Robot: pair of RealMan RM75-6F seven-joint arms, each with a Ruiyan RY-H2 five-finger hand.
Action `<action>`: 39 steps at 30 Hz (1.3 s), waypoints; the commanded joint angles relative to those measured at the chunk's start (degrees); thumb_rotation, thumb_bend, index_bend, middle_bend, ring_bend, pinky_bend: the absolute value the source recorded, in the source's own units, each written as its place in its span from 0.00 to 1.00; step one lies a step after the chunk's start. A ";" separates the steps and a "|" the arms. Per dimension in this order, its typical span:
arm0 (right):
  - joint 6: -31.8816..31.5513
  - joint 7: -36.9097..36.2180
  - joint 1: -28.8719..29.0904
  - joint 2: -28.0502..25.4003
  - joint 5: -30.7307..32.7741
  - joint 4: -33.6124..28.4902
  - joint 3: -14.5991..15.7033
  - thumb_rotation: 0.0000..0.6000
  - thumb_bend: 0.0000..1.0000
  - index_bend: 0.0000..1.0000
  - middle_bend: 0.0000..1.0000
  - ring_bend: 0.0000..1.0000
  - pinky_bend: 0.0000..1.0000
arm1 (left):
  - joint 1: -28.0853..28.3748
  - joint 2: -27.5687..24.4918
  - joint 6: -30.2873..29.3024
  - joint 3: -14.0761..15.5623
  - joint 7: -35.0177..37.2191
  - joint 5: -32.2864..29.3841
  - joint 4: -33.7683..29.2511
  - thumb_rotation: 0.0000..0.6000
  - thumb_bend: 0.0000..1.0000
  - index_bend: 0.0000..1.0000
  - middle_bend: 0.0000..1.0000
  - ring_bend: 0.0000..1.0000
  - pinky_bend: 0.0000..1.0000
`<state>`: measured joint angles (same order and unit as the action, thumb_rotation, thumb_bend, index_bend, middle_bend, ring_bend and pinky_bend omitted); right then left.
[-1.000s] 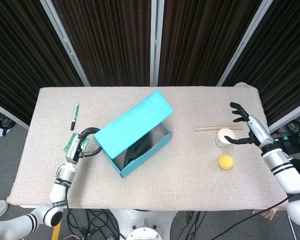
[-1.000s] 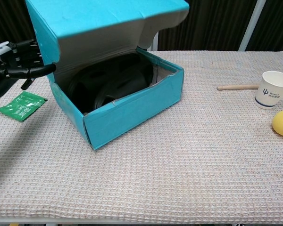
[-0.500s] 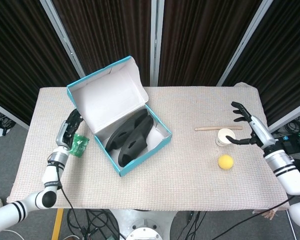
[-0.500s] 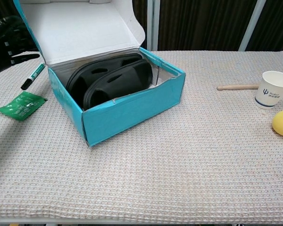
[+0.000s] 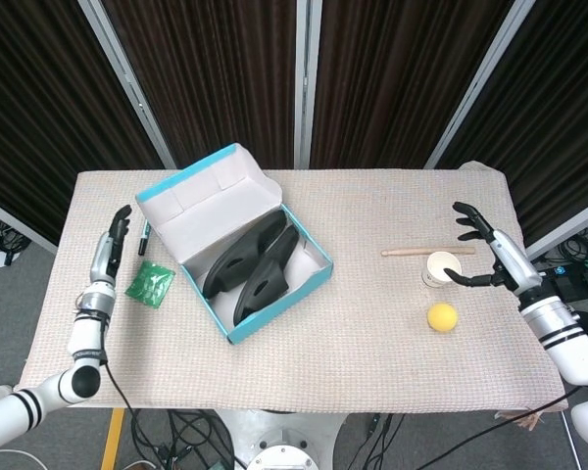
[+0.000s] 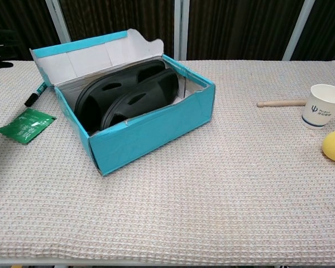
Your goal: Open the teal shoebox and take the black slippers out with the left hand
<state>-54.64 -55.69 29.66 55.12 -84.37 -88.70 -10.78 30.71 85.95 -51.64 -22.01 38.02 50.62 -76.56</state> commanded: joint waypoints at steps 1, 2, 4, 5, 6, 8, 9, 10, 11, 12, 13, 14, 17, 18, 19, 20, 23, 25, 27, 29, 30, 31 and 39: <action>-0.20 -0.26 0.02 -0.09 -0.22 0.11 0.23 1.00 0.16 0.00 0.04 0.10 0.24 | -1.31 -0.40 -3.95 0.38 -2.70 0.94 0.14 0.09 0.07 0.03 0.00 0.00 0.02; -0.32 -0.35 0.02 -0.15 -0.33 0.18 0.34 1.00 0.16 0.00 0.04 0.10 0.24 | -1.89 -0.62 -5.45 0.52 -2.72 2.64 -0.11 0.18 0.07 0.03 0.00 0.00 0.02; -0.44 -0.47 0.02 -0.22 -0.43 0.26 0.51 1.00 0.16 0.00 0.04 0.10 0.24 | -2.61 -1.36 -7.51 1.18 -2.69 6.37 -0.64 0.52 0.07 0.03 0.00 0.00 0.02; -0.41 -0.57 0.05 -0.28 -0.50 0.30 0.62 1.00 0.16 0.00 0.04 0.10 0.24 | -2.86 -1.89 -8.41 1.67 -2.66 8.60 -0.91 0.66 0.07 0.04 0.00 0.00 0.02; -0.39 -0.67 0.09 -0.33 -0.57 0.37 0.75 1.00 0.16 0.00 0.04 0.10 0.24 | -3.03 -2.66 -9.48 2.43 -2.97 11.60 -1.16 0.81 0.07 0.04 0.00 0.00 0.03; -0.49 -0.71 0.10 -0.38 -0.68 0.44 0.95 1.00 0.16 0.00 0.04 0.10 0.24 | -2.79 -4.28 -10.65 4.02 -3.66 17.19 -1.40 0.97 0.07 0.07 0.00 0.00 0.04; -0.61 -0.74 0.07 -0.39 -0.74 0.41 1.05 1.00 0.16 0.00 0.04 0.10 0.24 | -2.51 -5.03 -10.94 4.74 -3.92 19.62 -1.51 1.00 0.07 0.09 0.02 0.00 0.04; -0.74 -0.77 0.03 -0.41 -0.81 0.36 1.13 1.00 0.16 0.00 0.04 0.10 0.24 | -2.15 -5.80 -11.12 5.50 -4.19 22.04 -1.56 1.00 0.07 0.11 0.04 0.00 0.05; -0.92 -0.80 -0.03 -0.45 -0.92 0.28 1.27 1.00 0.16 0.00 0.04 0.10 0.24 | -1.61 -6.79 -11.17 6.46 -4.94 24.78 -1.74 1.00 0.07 0.13 0.06 0.00 0.06; -1.07 -0.78 -0.08 -0.48 -1.00 0.23 1.36 1.00 0.16 0.00 0.04 0.10 0.24 | -1.06 -7.39 -11.17 7.05 -5.57 26.69 -1.93 1.00 0.07 0.15 0.07 0.00 0.08; -1.20 -0.73 -0.12 -0.50 -1.08 0.19 1.45 1.00 0.16 0.00 0.04 0.10 0.24 | -0.43 -7.80 -11.16 7.63 -6.26 28.53 -2.03 1.00 0.07 0.17 0.08 0.00 0.09; -1.35 -0.69 -0.17 -0.54 -1.22 0.15 1.61 1.00 0.16 0.00 0.04 0.10 0.24 | 0.42 -8.21 -10.78 8.36 -7.56 30.37 -2.12 1.00 0.07 0.19 0.10 0.00 0.10; -1.57 -0.87 -0.20 -0.65 -1.49 0.11 1.92 1.00 0.16 0.00 0.04 0.10 0.24 | 3.20 -8.51 -8.31 9.57 -11.73 33.05 -1.93 1.00 0.08 0.20 0.11 0.00 0.10; -1.63 -0.96 -0.20 -0.69 -1.56 0.10 1.99 1.00 0.16 0.00 0.04 0.10 0.24 | 4.09 -8.44 -7.27 9.77 -13.07 33.32 -1.75 1.00 0.09 0.21 0.12 0.00 0.10; -1.71 -1.02 -0.20 -0.74 -1.62 0.10 2.06 1.00 0.16 0.00 0.04 0.10 0.24 | 4.98 -8.34 -6.26 9.90 -14.27 33.50 -1.62 1.00 0.09 0.21 0.12 0.01 0.10; -1.82 -1.05 -0.20 -0.82 -1.70 0.11 2.13 1.00 0.16 0.00 0.04 0.10 0.24 | 6.11 -8.16 -5.09 10.06 -15.66 33.81 -1.48 1.00 0.09 0.21 0.13 0.02 0.11; -2.03 -1.15 -0.20 -1.06 -1.81 0.12 2.30 1.00 0.16 0.00 0.04 0.10 0.24 | 8.84 -7.73 -2.79 10.39 -19.01 34.87 -0.87 1.00 0.09 0.22 0.14 0.02 0.12; -2.04 -1.19 -0.17 -1.13 -1.79 0.18 2.40 1.00 0.16 0.00 0.04 0.10 0.24 | 10.26 -7.50 -1.74 10.67 -20.31 35.61 -0.76 1.00 0.10 0.22 0.14 0.02 0.12; -2.08 -1.29 -0.17 -1.17 -1.78 0.24 2.54 1.00 0.16 0.00 0.04 0.10 0.24 | 11.64 -7.69 -0.62 11.29 -21.46 36.69 -1.40 1.00 0.10 0.21 0.14 0.02 0.12; -2.17 -1.37 -0.18 -1.16 -1.78 0.36 2.66 1.00 0.16 0.00 0.04 0.10 0.24 | 12.62 -8.18 -0.04 11.93 -23.15 37.69 -2.59 1.00 0.10 0.21 0.14 0.02 0.12; -2.19 -1.43 -0.18 -1.16 -1.80 0.44 2.73 1.00 0.16 0.00 0.04 0.10 0.24 | 12.87 -8.39 -0.07 12.07 -23.97 37.92 -3.29 1.00 0.10 0.21 0.14 0.02 0.11; -2.20 -1.50 -0.18 -1.15 -1.80 0.52 2.78 1.00 0.16 0.00 0.04 0.10 0.24 | 13.02 -8.54 -0.25 12.19 -24.73 38.10 -4.02 1.00 0.10 0.20 0.14 0.02 0.11; -2.39 -2.03 0.07 -1.00 -2.02 0.91 3.06 1.00 0.16 0.00 0.04 0.10 0.24 | 16.18 -10.13 4.06 13.15 -30.36 37.14 -8.96 1.00 0.10 0.19 0.14 0.02 0.11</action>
<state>-57.02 -57.71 29.72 54.11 -86.38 -87.79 -7.73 45.58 76.40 -49.37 -9.13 9.34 88.24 -84.52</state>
